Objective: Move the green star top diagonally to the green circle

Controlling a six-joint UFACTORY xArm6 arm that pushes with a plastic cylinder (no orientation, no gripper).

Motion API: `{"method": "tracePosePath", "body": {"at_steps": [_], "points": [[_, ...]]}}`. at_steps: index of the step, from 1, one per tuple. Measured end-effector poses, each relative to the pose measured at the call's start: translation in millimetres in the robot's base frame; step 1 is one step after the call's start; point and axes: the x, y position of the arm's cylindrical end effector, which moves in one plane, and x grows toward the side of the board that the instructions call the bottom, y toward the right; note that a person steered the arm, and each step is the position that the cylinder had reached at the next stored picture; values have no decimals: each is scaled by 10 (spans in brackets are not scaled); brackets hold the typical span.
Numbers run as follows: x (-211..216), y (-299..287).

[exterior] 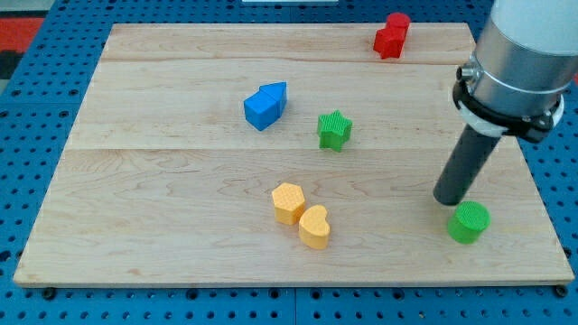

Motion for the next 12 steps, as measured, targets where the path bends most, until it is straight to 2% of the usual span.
{"method": "tracePosePath", "body": {"at_steps": [1, 2, 3, 5, 6, 7, 9, 11, 12], "points": [[-580, -119], [-831, -484], [-883, -860], [-1189, -1055], [-1267, -1397], [-1240, -1832], [-658, -1908], [-234, -698], [-110, -825]]}}
